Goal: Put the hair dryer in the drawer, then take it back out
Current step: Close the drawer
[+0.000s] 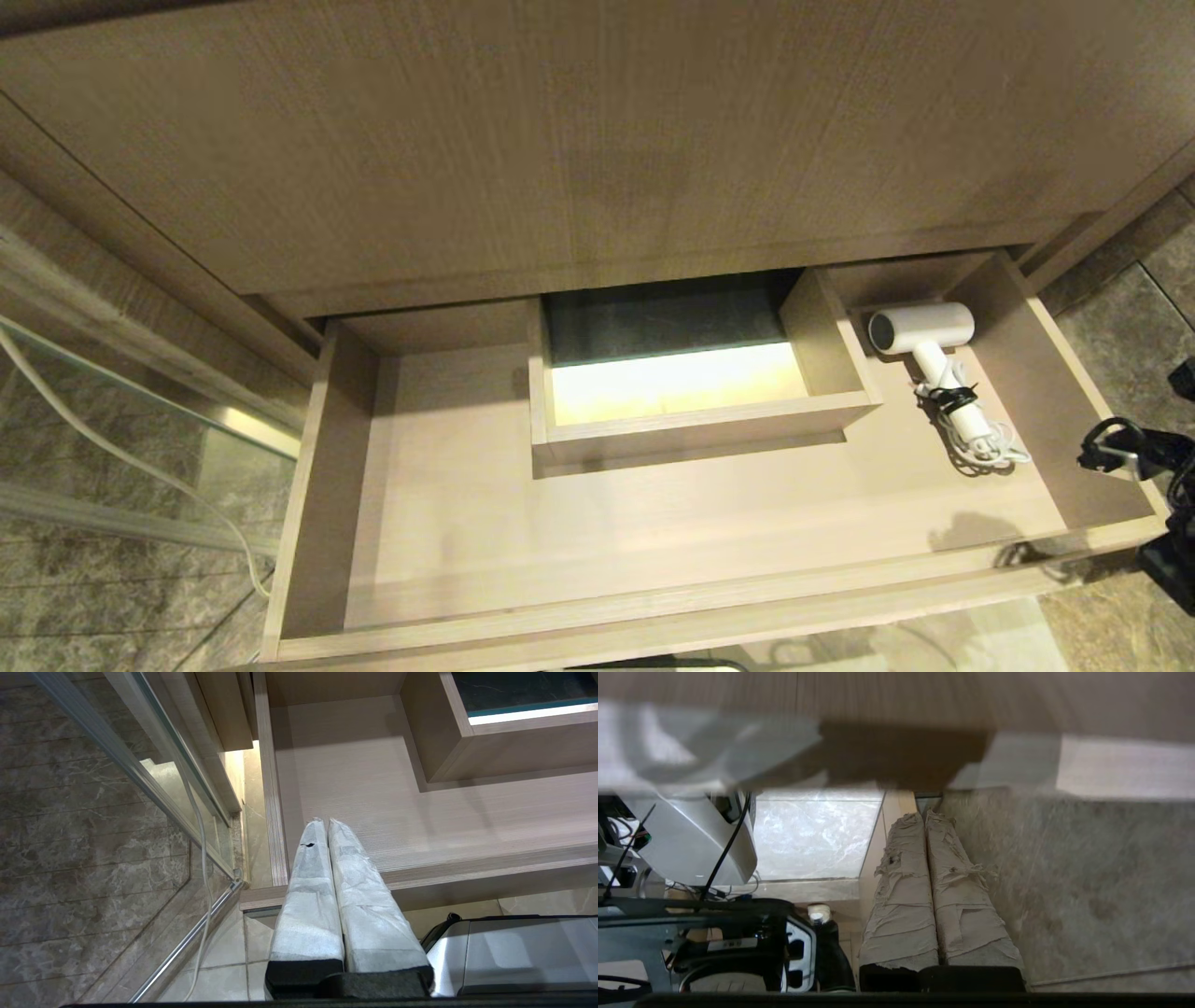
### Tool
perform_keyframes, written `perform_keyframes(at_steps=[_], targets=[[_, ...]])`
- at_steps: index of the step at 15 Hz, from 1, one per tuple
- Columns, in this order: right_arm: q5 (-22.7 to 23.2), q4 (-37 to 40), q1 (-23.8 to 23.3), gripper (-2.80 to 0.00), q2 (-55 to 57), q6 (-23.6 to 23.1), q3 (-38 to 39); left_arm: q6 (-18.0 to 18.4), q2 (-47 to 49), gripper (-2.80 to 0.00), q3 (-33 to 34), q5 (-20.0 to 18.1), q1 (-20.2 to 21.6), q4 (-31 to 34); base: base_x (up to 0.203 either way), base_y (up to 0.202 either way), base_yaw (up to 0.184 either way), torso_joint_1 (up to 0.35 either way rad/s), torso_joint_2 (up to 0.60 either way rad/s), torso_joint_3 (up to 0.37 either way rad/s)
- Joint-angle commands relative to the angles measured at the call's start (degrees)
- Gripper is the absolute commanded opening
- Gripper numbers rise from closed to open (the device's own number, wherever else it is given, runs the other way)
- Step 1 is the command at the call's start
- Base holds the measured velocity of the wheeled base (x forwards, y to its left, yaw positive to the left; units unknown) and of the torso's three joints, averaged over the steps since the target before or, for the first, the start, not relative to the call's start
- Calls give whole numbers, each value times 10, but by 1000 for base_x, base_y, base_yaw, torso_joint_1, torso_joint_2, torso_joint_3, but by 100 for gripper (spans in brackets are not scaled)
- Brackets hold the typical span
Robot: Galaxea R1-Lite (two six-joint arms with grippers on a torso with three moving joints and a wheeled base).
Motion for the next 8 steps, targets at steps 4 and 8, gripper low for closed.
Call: perform_keyframes(at_steps=[4, 8], targets=[[4, 0, 0, -280, 32, -2, -12, 0, 1, -280, 0, 0, 0, 0, 0, 0, 0, 0, 0, 0], [8, -12, -3, -280, 41, 2, -31, 0, 0, -280, -1, 0, 0, 0, 0, 0, 0, 0, 0, 0]])
